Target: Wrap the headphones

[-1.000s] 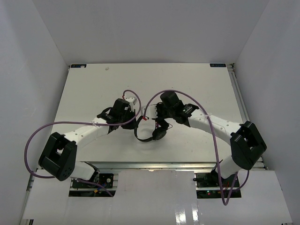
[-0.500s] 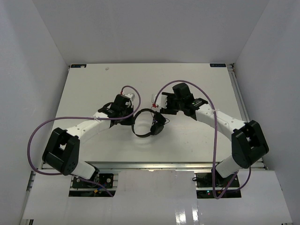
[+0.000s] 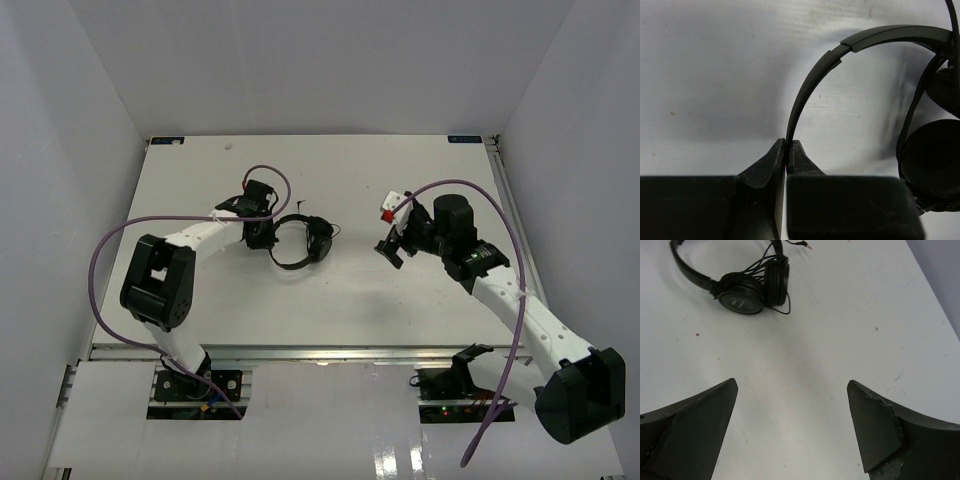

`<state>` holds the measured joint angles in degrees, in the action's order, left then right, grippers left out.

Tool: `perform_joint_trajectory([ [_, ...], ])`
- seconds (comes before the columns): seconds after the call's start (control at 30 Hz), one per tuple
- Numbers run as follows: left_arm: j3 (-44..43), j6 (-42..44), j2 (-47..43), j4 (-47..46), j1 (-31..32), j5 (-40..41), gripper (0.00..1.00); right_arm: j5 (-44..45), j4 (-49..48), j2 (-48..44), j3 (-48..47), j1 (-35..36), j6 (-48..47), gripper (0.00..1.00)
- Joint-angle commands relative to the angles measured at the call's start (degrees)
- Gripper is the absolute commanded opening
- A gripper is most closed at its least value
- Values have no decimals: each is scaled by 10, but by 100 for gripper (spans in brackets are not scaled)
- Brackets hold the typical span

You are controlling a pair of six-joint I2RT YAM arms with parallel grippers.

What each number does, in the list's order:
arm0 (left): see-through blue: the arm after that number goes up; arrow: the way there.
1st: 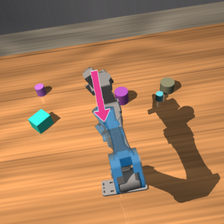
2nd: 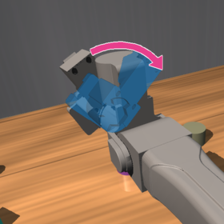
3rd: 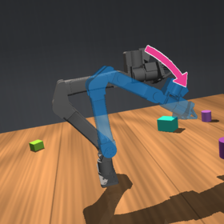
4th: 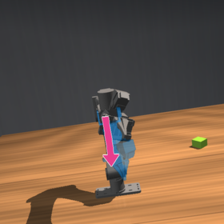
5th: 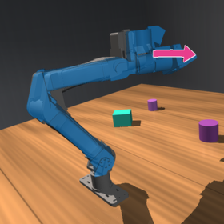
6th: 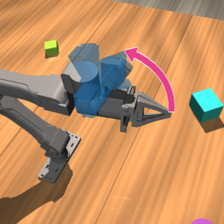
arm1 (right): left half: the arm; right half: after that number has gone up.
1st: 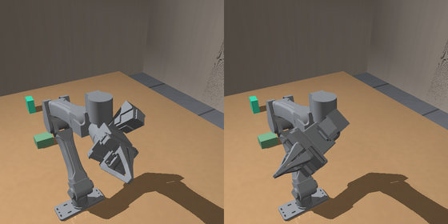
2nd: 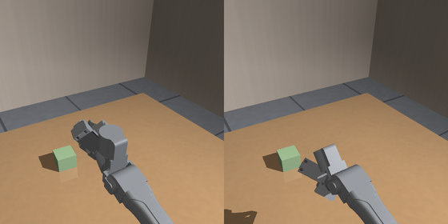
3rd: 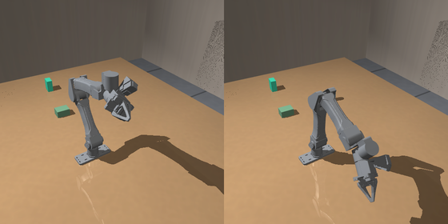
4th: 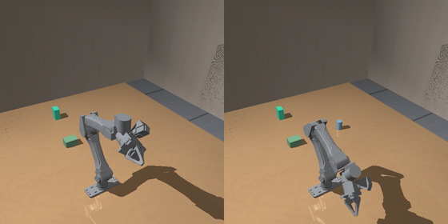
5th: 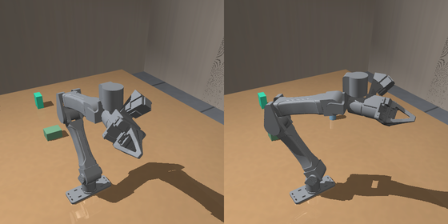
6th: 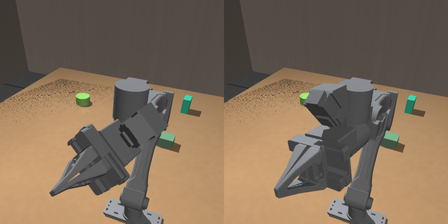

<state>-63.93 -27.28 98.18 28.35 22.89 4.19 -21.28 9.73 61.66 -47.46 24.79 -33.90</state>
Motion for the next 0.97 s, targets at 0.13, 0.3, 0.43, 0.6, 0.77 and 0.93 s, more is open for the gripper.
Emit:
perform_joint_trajectory([
  [0.13,-47,-10,6,-7,-4,3,48,-83,1,-110,59,-52,115,90],
  [0.3,-34,3,-46,-2,-6,-4,76,-38,26,-126,50,-65,164,90],
  [0.43,-15,22,-124,0,-7,-26,78,-12,55,-135,36,-74,192,90],
  [0.6,72,52,-314,-39,-6,-136,80,52,77,-147,26,-87,235,90],
  [0.77,196,70,-532,-89,-6,-214,88,117,72,-167,32,-109,275,90],
  [0.93,249,92,-678,-68,-7,-209,98,150,63,-186,34,-121,301,90],
])
